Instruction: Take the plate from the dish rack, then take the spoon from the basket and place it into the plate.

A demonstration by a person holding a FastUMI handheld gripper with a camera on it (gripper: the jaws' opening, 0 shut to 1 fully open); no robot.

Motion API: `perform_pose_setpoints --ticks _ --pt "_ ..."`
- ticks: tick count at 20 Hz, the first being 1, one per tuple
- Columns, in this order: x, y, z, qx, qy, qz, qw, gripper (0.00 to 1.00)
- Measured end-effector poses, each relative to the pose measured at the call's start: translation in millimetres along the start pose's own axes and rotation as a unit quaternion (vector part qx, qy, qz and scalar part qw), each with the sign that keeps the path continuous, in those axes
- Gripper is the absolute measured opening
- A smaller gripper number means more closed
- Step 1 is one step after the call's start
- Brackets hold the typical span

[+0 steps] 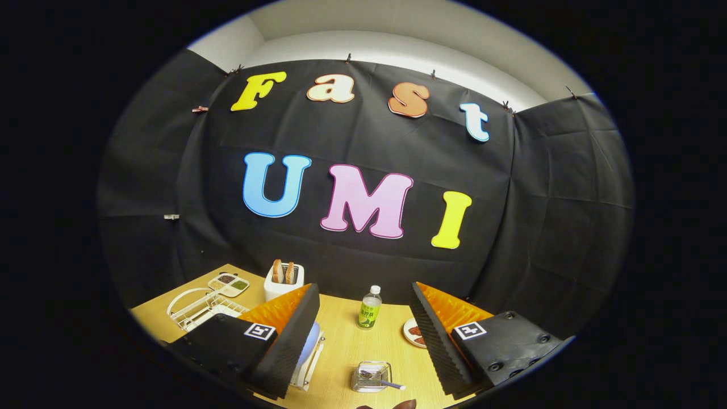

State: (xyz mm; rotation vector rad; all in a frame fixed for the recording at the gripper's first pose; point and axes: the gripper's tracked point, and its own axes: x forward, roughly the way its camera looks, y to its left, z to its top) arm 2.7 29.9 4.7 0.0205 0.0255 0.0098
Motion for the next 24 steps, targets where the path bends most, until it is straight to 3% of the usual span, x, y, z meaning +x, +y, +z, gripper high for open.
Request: perform_pose_setpoints --ticks 8,15,24 --pt "19.3 26.2 -36.7 0.014 0.080 0.005 0.997 0.97" --pt "50.7 80.6 -108.0 0.023 0.214 0.039 0.976 0.95" --pt "92.5 104.7 -209.1 0.023 0.340 0.001 0.940 0.73"
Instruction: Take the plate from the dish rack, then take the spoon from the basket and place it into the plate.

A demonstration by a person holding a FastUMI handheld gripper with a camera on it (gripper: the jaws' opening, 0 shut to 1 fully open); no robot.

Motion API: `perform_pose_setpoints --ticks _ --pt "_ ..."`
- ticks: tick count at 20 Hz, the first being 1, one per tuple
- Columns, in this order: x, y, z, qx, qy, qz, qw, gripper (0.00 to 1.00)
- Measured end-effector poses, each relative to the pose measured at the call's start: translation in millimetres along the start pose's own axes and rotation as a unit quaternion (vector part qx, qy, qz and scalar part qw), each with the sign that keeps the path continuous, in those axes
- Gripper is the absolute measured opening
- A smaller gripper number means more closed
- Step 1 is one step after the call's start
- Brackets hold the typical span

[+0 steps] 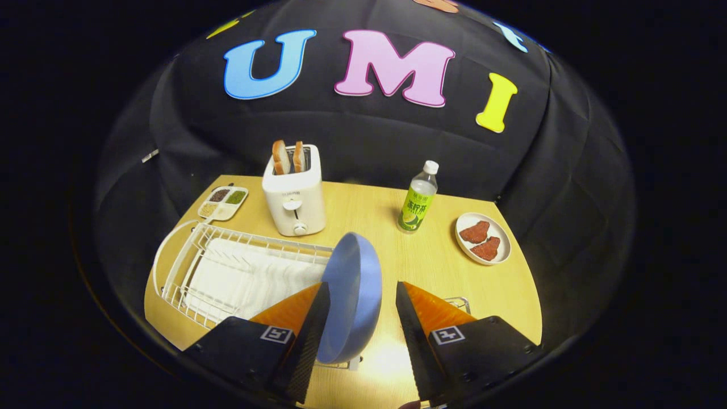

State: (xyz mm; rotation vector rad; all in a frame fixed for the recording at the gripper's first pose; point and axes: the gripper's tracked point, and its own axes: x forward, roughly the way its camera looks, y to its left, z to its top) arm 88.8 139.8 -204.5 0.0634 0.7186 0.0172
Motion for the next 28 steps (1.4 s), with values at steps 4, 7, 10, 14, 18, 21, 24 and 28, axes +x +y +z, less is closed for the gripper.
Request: perform_pose_setpoints --ticks 4,7,10,14,18,21,24,28 --pt "27.1 9.5 -21.7 0.021 0.043 -0.010 0.999 0.59" --pt "37.6 8.3 -27.8 0.030 0.055 -0.028 0.998 0.39" --pt "35.1 1.7 -27.1 0.033 0.057 -0.059 0.996 0.32" --pt "30.8 5.8 -12.5 -0.004 0.046 -0.074 0.996 0.30" --pt "21.0 2.0 8.8 -0.046 0.023 -0.109 0.993 0.30" --pt "10.6 -4.6 22.6 -0.025 0.006 -0.130 0.991 0.29" --pt "0.5 -3.2 35.4 -0.008 -0.018 -0.113 0.993 0.29" --pt "-22.4 -4.4 50.9 0.049 -0.045 -0.065 0.996 0.30"
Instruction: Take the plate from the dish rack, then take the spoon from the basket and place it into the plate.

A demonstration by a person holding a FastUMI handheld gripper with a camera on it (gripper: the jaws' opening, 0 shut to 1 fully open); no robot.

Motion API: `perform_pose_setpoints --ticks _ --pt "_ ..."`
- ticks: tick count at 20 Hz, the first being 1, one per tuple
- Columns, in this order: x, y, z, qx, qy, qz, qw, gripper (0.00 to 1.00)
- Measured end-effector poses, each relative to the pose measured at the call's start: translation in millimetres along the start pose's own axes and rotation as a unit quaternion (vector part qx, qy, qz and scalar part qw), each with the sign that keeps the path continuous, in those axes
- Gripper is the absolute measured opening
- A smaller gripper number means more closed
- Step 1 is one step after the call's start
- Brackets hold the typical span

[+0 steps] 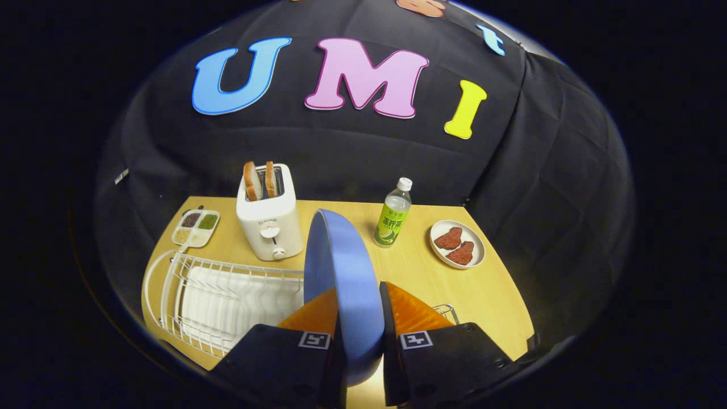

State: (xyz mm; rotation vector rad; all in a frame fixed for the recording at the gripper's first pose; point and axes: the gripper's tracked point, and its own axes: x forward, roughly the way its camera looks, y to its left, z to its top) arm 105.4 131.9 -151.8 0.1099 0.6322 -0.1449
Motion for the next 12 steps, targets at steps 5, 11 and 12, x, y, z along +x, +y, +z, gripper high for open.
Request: perform_pose_setpoints --ticks 5,11,12 --pt "-35.2 -13.5 5.5 0.045 -0.012 0.064 0.997 0.29" --pt "-75.4 -33.9 -30.9 0.080 0.011 0.141 0.987 0.29" --pt "-82.3 -37.2 -39.9 0.083 0.018 0.151 0.985 0.29"
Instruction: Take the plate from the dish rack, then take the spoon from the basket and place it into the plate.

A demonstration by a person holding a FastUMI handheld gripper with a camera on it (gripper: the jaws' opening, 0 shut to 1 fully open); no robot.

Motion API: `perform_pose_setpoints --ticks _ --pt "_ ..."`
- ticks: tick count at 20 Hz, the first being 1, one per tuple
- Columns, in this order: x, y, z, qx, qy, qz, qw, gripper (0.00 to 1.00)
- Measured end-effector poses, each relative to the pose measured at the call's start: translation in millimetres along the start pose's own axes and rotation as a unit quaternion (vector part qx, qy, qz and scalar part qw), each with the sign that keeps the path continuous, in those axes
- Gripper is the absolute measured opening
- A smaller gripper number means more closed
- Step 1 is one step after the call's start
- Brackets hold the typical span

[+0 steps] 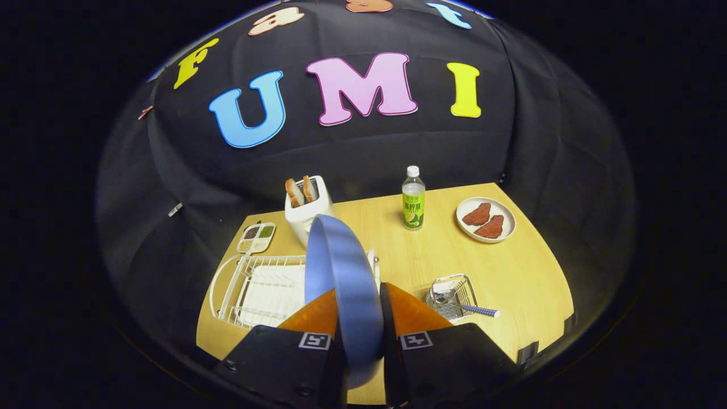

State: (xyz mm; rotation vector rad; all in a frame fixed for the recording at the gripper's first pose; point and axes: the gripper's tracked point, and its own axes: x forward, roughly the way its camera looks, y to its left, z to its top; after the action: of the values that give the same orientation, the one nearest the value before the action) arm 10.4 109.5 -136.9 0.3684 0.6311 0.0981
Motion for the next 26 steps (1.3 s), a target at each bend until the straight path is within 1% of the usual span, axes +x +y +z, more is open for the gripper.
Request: perform_pose_setpoints --ticks 7,10,12,15,18,21,23,26 --pt "-39.1 -20.6 -78.8 0.019 0.068 0.052 0.996 0.29" --pt "-52.7 -25.9 -122.6 0.038 0.110 0.072 0.991 0.29" --pt "-54.4 -30.9 -150.9 0.054 0.136 0.075 0.986 0.29" --pt "-48.3 -37.1 -189.6 0.081 0.174 0.077 0.978 0.29" --pt "-31.6 -35.1 -219.9 0.118 0.202 0.089 0.968 0.29" --pt "-15.6 -36.1 -242.6 0.126 0.215 0.095 0.964 0.29" --pt "-6.5 -33.6 -255.6 0.144 0.226 0.101 0.958 0.30" --pt "4.7 -27.1 -259.9 0.167 0.223 0.112 0.954 0.29"
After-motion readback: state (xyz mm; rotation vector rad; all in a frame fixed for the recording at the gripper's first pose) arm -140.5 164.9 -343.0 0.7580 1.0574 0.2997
